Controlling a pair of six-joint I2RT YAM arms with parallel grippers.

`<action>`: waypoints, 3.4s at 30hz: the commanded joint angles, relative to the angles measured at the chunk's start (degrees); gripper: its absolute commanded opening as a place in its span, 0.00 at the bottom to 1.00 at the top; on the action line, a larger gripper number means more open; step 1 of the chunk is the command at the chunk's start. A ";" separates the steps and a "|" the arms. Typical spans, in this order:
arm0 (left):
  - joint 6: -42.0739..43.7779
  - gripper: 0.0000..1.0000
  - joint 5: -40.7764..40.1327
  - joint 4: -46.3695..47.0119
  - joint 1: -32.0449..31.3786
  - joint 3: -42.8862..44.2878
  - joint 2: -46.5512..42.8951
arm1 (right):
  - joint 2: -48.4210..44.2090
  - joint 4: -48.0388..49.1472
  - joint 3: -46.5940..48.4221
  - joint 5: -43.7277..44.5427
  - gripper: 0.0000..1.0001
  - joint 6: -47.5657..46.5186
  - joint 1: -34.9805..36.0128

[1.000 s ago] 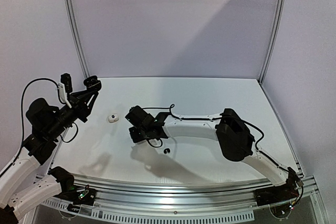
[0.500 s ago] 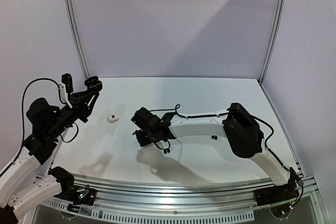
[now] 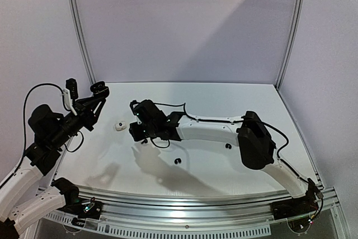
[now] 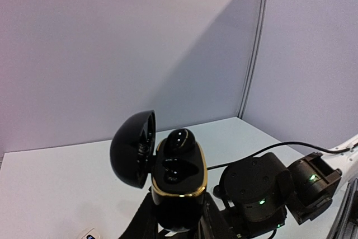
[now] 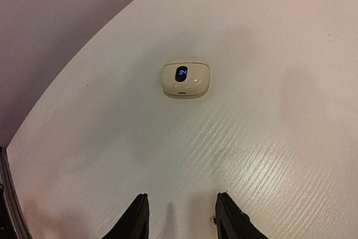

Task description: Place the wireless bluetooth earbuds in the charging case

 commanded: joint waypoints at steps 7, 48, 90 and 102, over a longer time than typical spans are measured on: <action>-0.44 0.00 0.95 0.61 0.62 -0.17 0.04 | 8.01 -3.52 5.28 4.86 0.59 -1.70 -1.25; 0.32 0.00 0.75 -0.24 0.64 -0.28 0.06 | -1.73 -6.36 -14.92 1.92 0.20 -10.50 1.88; -0.14 0.00 2.00 -0.51 0.69 -0.32 0.09 | -21.30 -6.52 -26.69 -4.20 0.43 -13.62 7.06; -0.53 0.00 1.96 -0.62 0.75 -0.79 -0.38 | -15.49 -15.51 -23.80 -14.81 0.07 -6.64 8.00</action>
